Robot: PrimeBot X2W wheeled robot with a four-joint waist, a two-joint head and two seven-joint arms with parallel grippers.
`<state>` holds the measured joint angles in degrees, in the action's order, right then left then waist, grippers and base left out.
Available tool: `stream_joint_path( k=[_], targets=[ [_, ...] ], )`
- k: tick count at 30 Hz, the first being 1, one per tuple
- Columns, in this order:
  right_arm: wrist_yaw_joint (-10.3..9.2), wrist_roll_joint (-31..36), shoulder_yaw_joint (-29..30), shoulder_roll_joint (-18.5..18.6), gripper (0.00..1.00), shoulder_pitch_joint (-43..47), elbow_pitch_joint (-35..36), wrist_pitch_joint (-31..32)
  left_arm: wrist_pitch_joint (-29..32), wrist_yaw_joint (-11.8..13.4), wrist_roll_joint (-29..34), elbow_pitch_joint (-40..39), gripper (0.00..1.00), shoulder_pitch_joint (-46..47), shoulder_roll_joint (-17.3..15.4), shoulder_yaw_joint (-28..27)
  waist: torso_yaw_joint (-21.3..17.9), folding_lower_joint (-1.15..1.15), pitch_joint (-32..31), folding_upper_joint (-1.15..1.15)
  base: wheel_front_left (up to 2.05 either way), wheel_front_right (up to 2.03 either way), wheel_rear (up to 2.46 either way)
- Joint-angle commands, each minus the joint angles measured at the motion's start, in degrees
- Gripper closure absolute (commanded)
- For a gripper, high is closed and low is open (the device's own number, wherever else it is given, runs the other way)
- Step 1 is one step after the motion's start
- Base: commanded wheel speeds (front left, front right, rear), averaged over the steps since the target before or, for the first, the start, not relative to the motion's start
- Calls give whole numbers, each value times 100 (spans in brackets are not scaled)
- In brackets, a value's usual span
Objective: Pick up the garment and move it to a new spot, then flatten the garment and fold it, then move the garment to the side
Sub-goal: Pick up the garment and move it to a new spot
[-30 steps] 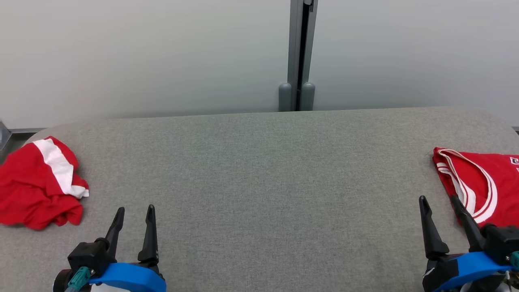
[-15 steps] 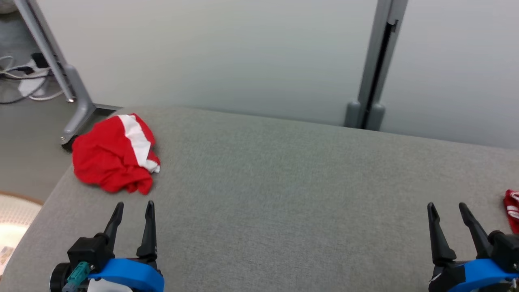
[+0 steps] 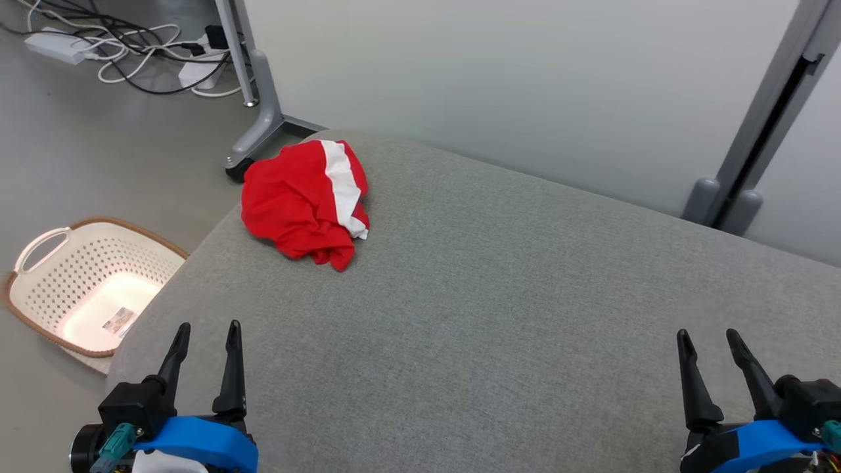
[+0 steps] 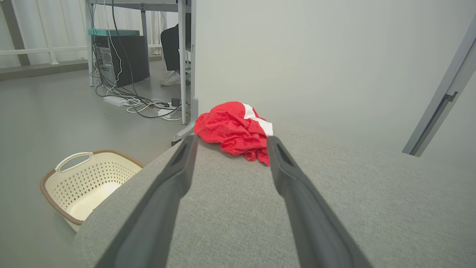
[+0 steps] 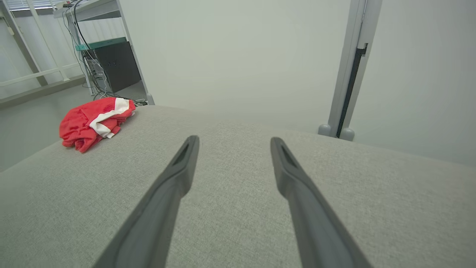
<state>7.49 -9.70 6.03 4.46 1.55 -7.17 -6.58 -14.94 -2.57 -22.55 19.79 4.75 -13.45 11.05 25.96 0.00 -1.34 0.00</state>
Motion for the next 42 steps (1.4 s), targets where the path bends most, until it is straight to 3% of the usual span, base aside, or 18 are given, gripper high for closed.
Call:
stream_joint_path(
  k=[1,8,17,23,31,35,38,42],
  targets=[
    [1,-10,-19,25,0,-67,-38,-28,3,-1,-9,-34,0,-3,-4,-5,165,0,106,0,0,0,0],
    [1,38,-64,19,0,-126,-84,-68,0,31,-61,-73,0,-49,8,3,295,0,169,0,0,0,0],
    [1,-7,-114,71,0,-185,-125,-65,6,9,-96,-264,0,87,10,37,154,0,235,0,0,0,0],
    [1,42,-113,99,0,-249,-27,-35,388,-24,-261,-682,0,488,-107,-41,29,0,400,0,0,0,0],
    [1,138,-306,320,0,-697,271,125,1426,42,-667,-725,0,1802,-533,-455,-365,0,1066,0,0,0,0],
    [1,111,-568,466,0,-1131,452,225,1958,-6,-971,-319,0,2445,-835,-742,-718,0,1588,0,0,0,0],
    [1,117,-810,547,0,-1494,597,273,2268,-1,-947,95,0,2841,-1269,-880,-1054,0,2026,0,0,0,0],
    [1,77,-930,648,0,-1880,801,288,2525,98,-1057,518,0,3167,-1527,-1065,-1454,0,2581,0,0,0,0]
  ],
)
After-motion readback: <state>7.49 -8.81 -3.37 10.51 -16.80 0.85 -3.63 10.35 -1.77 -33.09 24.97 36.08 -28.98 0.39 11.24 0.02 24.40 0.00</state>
